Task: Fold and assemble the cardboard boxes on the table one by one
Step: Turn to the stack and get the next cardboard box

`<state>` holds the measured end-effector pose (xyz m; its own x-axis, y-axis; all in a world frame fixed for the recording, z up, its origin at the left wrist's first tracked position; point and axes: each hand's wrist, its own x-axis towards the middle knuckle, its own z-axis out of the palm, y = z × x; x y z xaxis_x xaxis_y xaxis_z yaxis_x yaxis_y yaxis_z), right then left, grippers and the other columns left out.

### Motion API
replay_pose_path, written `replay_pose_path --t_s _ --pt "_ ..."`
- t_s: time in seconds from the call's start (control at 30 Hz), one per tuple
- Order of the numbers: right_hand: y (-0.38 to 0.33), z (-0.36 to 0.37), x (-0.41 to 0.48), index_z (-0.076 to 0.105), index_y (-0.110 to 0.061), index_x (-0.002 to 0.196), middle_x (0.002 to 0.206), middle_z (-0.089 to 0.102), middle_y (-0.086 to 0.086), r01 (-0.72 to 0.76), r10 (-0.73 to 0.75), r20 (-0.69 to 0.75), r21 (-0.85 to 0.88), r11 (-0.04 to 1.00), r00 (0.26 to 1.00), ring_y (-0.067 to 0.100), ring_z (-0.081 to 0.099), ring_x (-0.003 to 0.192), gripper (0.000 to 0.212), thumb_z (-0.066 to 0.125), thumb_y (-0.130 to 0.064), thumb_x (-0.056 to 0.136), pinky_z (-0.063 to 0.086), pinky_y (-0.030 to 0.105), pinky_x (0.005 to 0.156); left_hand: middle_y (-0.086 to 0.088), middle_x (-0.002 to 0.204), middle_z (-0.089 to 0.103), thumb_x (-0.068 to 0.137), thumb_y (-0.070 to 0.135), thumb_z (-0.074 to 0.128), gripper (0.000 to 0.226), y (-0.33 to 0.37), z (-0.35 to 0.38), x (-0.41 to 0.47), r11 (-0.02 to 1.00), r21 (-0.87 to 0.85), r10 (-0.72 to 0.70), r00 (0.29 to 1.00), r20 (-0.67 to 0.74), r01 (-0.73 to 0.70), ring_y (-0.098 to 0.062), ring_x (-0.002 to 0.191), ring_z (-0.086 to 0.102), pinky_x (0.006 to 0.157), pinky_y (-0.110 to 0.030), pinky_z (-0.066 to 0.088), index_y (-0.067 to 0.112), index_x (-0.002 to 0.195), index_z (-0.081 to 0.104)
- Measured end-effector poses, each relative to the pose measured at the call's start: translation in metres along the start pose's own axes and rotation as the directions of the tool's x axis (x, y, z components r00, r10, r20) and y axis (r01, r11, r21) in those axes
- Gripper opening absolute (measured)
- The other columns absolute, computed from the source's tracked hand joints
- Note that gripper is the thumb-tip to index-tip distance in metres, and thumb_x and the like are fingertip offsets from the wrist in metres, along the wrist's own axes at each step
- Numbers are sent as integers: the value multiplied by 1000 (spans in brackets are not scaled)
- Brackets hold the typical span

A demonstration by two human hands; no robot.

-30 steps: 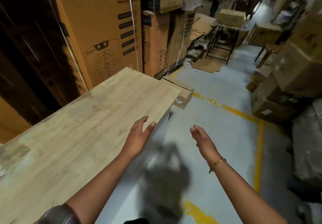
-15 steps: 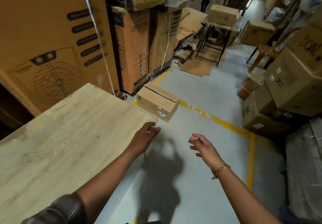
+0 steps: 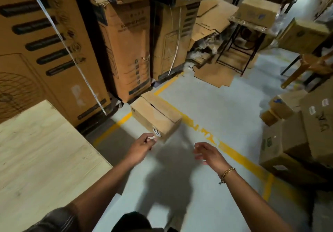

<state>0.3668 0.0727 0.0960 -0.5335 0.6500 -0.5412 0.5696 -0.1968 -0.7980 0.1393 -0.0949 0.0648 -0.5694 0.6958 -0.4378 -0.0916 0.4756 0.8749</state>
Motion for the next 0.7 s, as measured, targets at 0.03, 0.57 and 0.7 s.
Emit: replay_pose_path --t_s 0.03,0.57,0.7 --pt "-4 -14 22 65 -20 102 101 71 6 -7 8 19 -26 1000 1000 16 64 78 15 63 -33 95 38 23 58 -15 97 62 94 35 70 14 7 12 14 1000 -13 -11 1000 -10 11 -18 77 61 62 -21 43 31 104 62" --pt "-75 -92 390 62 -25 105 106 73 3 -51 189 356 -364 930 915 20 68 90 13 54 -34 101 46 32 77 3 103 69 99 45 61 19 9 92 291 927 -260 -329 917 -223 270 -14 83 67 75 -32 44 30 111 62" --pt "-79 -97 474 62 -24 103 107 73 5 -70 260 402 -430 900 878 18 66 84 11 55 -32 101 43 30 73 2 95 68 90 55 66 21 6 109 367 908 -274 -384 890 -245 317 -23 90 67 78 -35 51 37 101 62"
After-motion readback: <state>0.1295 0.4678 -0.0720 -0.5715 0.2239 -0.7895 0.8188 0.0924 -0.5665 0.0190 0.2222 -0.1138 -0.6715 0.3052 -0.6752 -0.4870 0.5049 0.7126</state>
